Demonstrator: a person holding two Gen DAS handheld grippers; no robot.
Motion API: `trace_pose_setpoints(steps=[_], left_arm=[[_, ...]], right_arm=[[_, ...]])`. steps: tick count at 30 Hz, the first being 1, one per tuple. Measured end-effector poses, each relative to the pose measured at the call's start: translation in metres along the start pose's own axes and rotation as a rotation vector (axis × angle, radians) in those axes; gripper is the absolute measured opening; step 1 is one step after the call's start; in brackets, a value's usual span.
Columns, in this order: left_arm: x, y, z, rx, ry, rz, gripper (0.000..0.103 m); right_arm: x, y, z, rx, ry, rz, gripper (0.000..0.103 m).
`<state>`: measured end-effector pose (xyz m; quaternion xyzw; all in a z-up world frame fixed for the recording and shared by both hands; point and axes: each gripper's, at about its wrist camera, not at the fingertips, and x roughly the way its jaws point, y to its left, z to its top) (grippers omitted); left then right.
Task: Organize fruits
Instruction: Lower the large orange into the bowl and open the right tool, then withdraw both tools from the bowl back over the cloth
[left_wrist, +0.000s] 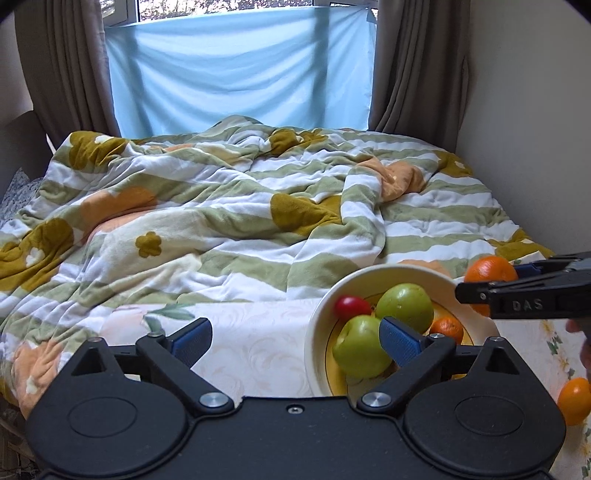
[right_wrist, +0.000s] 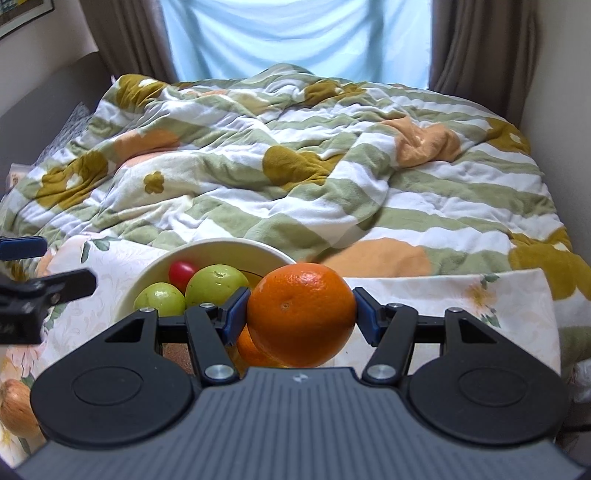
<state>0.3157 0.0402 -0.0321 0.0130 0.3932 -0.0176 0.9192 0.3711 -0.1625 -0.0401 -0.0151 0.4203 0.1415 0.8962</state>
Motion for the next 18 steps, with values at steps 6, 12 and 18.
trace_pose_setpoints(steps=[6, 12, 18], left_arm=[[-0.007, 0.006, -0.011, -0.037, 0.005, -0.002, 0.099], [-0.014, 0.013, -0.016, -0.087, 0.006, 0.001, 0.099], [-0.017, 0.014, -0.018, -0.087, 0.011, 0.009, 0.099]], right_arm=[[0.02, 0.002, 0.0, -0.016, 0.001, 0.042, 0.075], [0.03, 0.005, -0.001, -0.036, 0.004, 0.057, 0.076], [0.024, 0.007, 0.0, -0.04, -0.036, 0.056, 0.103]])
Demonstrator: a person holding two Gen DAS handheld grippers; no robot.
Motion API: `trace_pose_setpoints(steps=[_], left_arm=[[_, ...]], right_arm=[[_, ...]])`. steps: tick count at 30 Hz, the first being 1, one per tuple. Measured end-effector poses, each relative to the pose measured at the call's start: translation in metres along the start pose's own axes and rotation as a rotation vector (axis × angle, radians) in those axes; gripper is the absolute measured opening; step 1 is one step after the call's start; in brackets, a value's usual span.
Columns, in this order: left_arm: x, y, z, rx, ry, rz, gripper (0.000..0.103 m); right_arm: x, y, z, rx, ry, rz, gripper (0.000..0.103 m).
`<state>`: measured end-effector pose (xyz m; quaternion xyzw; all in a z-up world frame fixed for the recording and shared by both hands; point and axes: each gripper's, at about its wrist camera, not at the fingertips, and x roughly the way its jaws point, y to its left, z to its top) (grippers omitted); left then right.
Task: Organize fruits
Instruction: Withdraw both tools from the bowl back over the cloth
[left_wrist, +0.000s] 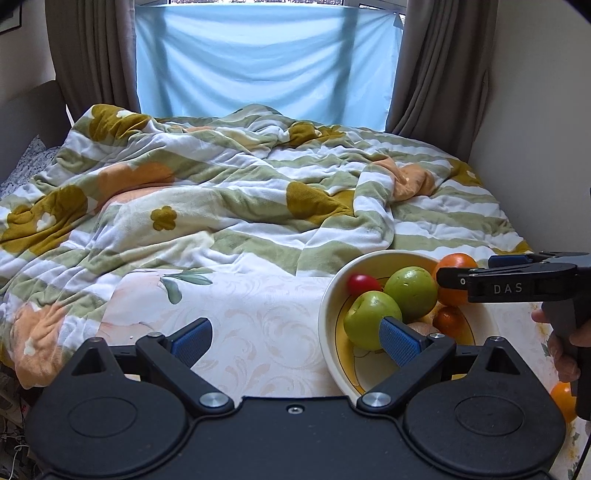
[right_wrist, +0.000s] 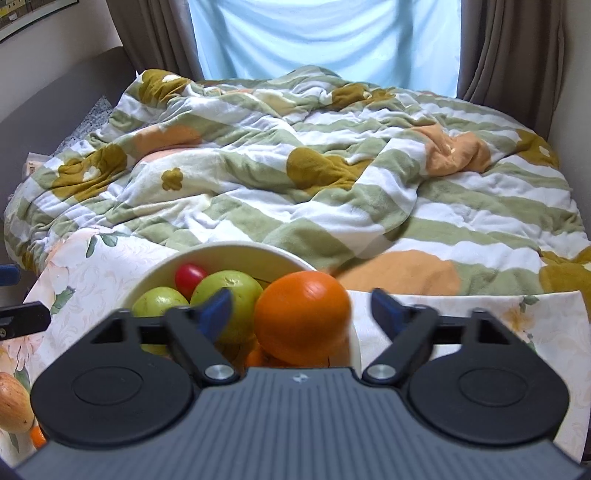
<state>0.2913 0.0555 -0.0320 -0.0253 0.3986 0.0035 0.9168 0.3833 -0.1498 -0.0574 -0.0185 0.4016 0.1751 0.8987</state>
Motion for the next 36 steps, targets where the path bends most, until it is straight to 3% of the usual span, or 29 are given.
trace_pose_setpoints(steps=[18, 29, 36], left_arm=[[-0.035, -0.019, -0.004, 0.017, -0.048, 0.008, 0.099], [-0.09, -0.039, -0.024, 0.026, -0.14, 0.03, 0.099], [-0.131, -0.055, -0.054, 0.013, -0.198, 0.037, 0.099]], right_arm=[[-0.045, -0.004, -0.003, 0.004, -0.021, -0.042, 0.103], [-0.117, -0.002, -0.018, 0.03, -0.079, -0.045, 0.103], [-0.164, 0.006, -0.048, 0.062, -0.109, -0.03, 0.103]])
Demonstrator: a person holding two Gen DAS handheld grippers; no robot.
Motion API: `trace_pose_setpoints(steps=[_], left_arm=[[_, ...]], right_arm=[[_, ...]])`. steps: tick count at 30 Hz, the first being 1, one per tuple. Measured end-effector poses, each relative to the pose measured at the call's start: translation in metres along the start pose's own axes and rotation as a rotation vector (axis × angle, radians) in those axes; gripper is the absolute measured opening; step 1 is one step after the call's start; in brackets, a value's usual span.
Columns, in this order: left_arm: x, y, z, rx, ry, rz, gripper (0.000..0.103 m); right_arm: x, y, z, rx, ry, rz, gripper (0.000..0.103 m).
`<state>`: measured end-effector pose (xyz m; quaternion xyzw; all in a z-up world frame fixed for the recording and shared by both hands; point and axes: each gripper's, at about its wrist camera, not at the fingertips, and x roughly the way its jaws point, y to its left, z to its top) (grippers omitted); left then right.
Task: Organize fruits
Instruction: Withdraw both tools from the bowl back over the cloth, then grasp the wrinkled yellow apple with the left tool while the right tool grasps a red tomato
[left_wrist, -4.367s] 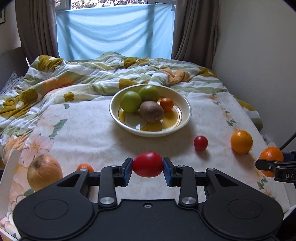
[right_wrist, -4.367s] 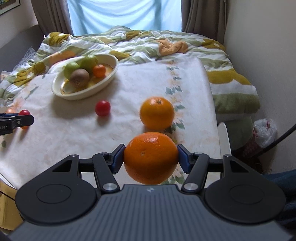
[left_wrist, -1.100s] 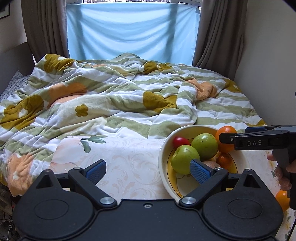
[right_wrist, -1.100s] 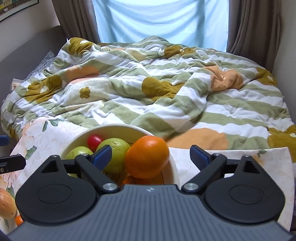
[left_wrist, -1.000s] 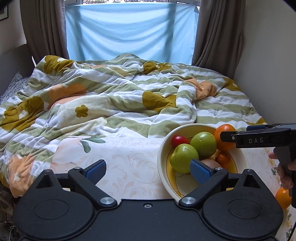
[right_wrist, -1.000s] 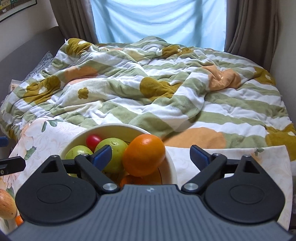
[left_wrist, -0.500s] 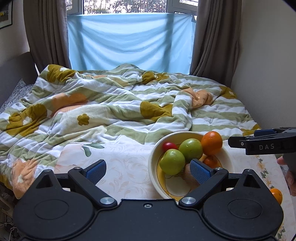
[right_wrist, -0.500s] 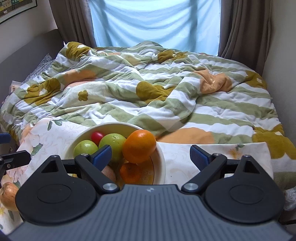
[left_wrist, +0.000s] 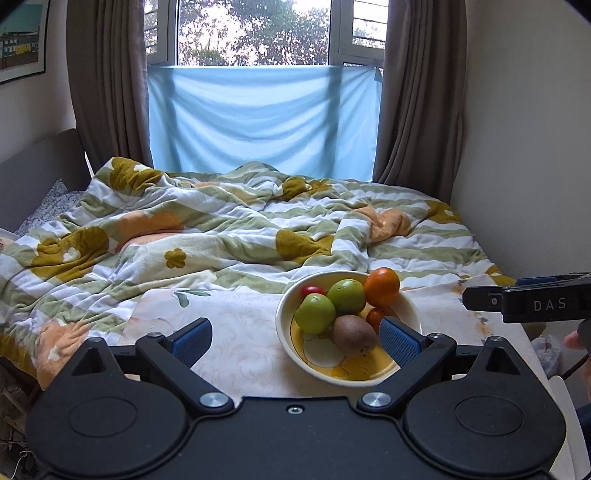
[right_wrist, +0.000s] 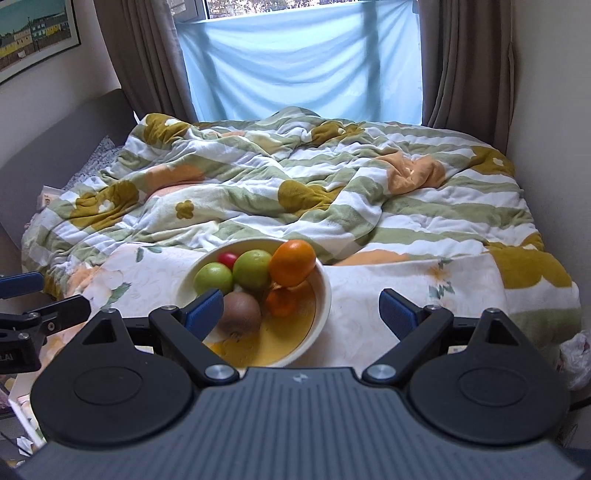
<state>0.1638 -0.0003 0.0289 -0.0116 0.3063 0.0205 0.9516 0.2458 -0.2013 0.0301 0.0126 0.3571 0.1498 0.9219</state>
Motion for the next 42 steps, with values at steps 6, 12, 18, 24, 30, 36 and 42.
trace_pose_setpoints(steps=[6, 12, 18, 24, 30, 36, 42], left_arm=[[-0.036, -0.009, -0.017, 0.002, -0.04, 0.041, 0.099], [-0.051, 0.002, -0.038, -0.006, -0.02, 0.098, 0.101], [-0.04, 0.03, -0.06, -0.036, 0.043, 0.166, 0.101], [-0.013, 0.065, -0.085, -0.085, 0.112, 0.227, 0.101], [0.018, 0.094, -0.102, -0.162, 0.163, 0.251, 0.101], [0.047, 0.113, -0.109, -0.242, 0.212, 0.2, 0.1], [0.06, 0.122, -0.109, -0.279, 0.217, 0.166, 0.097]], right_arm=[[-0.035, 0.007, -0.02, -0.014, -0.023, 0.001, 0.103], [-0.058, 0.013, -0.036, -0.03, -0.025, 0.011, 0.103], [-0.055, 0.017, -0.059, -0.053, 0.004, -0.004, 0.103], [-0.032, 0.023, -0.09, -0.088, 0.061, -0.048, 0.103], [-0.003, 0.031, -0.116, -0.131, 0.097, -0.094, 0.103], [0.024, 0.037, -0.129, -0.137, 0.107, -0.125, 0.103], [0.042, 0.04, -0.136, -0.116, 0.143, -0.137, 0.103]])
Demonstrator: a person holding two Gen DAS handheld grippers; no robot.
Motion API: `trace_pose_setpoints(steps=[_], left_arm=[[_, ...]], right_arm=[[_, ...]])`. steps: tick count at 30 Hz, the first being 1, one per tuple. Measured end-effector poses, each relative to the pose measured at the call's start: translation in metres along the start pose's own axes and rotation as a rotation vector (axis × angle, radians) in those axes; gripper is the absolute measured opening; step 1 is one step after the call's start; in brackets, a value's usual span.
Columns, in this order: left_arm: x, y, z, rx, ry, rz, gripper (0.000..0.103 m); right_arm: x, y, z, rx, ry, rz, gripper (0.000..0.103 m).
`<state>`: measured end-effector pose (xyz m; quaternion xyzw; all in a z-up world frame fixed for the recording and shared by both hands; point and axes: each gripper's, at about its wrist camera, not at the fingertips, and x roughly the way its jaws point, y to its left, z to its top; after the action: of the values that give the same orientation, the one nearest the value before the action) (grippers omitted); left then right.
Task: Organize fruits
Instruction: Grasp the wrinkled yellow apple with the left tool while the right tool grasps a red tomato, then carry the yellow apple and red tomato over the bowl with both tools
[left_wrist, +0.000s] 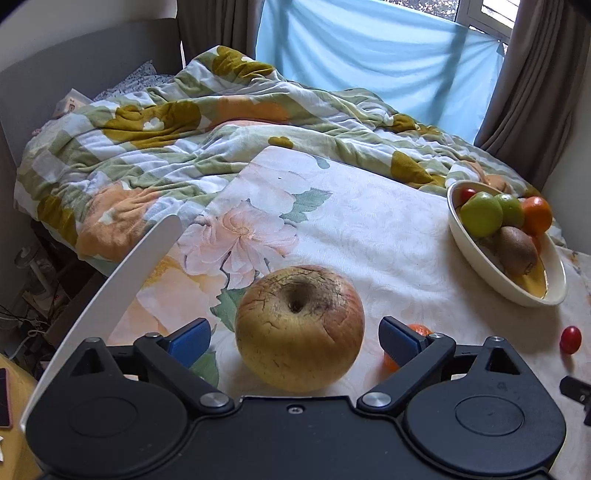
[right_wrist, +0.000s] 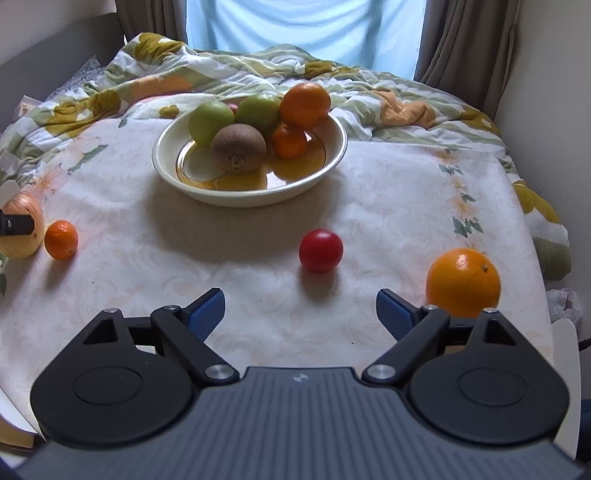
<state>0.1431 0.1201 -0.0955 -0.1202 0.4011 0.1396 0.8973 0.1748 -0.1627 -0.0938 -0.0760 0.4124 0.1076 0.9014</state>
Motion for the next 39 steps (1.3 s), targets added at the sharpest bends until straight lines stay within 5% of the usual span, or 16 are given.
trace_pose_setpoints(steps=[5, 11, 20, 26, 28, 30, 39], left_arm=[[0.009, 0.006, 0.002, -0.016, 0.039, -0.043, 0.078], [0.007, 0.007, 0.001, -0.002, 0.042, -0.062, 0.078], [0.003, 0.012, -0.001, 0.006, 0.045, -0.075, 0.077], [-0.003, 0.017, -0.007, -0.008, 0.045, -0.067, 0.077], [-0.005, 0.019, -0.009, -0.011, 0.045, -0.063, 0.077], [-0.008, 0.02, -0.012, -0.012, 0.045, -0.059, 0.077], [-0.031, 0.018, -0.017, -0.013, 0.029, -0.06, 0.077]], right_arm=[[0.008, 0.003, 0.0, 0.005, 0.015, -0.004, 0.103], [0.016, 0.003, 0.006, 0.024, 0.013, -0.008, 0.102], [0.036, -0.003, 0.018, 0.012, 0.009, -0.025, 0.077], [0.041, -0.004, 0.024, 0.022, 0.0, -0.002, 0.069], [0.041, -0.003, 0.024, 0.022, -0.003, 0.007, 0.063], [0.041, -0.004, 0.024, 0.035, -0.002, 0.026, 0.046], [0.028, -0.002, 0.024, 0.036, -0.007, 0.053, 0.046]])
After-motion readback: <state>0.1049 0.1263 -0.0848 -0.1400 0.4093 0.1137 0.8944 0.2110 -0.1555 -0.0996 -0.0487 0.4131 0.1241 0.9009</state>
